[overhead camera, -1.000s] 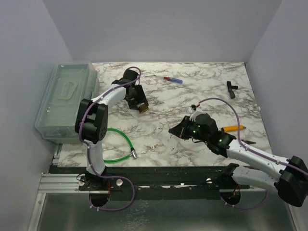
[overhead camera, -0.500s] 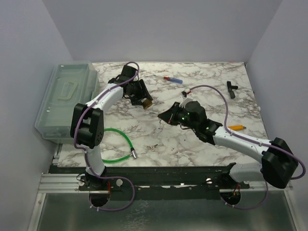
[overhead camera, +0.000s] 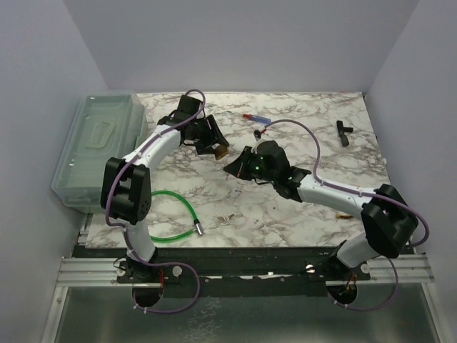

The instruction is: Unlock with the key

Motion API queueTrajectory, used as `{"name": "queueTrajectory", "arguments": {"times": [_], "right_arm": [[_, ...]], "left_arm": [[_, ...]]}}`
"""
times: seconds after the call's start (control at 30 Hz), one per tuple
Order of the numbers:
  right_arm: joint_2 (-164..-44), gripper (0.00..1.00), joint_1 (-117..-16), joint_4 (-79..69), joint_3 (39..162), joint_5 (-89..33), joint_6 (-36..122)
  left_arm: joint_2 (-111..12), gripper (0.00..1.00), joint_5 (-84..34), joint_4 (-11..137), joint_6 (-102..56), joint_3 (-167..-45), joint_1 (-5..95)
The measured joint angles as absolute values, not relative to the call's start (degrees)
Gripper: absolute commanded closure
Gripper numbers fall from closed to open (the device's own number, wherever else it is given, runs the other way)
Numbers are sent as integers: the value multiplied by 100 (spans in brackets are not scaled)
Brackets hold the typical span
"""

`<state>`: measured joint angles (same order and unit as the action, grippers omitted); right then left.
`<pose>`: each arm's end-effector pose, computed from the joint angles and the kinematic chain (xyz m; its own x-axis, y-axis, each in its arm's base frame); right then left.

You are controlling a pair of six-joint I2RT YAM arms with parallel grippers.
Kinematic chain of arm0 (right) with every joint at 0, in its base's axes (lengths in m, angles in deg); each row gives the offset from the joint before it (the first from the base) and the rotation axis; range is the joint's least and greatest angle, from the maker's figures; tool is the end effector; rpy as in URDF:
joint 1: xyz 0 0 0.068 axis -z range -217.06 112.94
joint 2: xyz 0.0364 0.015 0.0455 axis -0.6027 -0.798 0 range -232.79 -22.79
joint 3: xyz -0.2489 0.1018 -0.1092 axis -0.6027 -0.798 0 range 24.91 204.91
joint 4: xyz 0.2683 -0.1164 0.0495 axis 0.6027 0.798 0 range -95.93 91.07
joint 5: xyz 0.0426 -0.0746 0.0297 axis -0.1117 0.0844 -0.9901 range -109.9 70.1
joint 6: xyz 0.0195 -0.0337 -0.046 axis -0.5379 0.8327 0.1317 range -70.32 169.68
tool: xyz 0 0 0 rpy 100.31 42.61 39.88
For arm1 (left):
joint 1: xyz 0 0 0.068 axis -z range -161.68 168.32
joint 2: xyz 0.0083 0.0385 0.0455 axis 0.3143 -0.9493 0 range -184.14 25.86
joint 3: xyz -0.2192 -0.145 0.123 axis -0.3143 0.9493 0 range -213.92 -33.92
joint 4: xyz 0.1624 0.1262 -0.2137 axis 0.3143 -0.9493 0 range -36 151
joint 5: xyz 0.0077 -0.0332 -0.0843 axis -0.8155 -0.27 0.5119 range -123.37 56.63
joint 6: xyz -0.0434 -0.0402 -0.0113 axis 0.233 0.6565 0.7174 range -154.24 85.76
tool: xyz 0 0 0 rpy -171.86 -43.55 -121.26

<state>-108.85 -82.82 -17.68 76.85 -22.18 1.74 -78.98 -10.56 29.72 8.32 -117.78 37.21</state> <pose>0.2621 0.2718 0.2410 -0.7284 0.3153 -0.6082 -0.2996 0.6518 0.6967 0.4180 -0.1613 0.2498 -0.9048 -0.3494 -0.2434 -0.1210 0.7590 -0.6398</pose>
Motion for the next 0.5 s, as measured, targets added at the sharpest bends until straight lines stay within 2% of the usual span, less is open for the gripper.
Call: {"name": "queueTrajectory", "arguments": {"times": [0.5], "right_arm": [[-11318, 100, -8264, -1691, 7936, -2432, 174]], "left_arm": [[-7677, 100, -980, 3177, 837, -11686, 3721]]}}
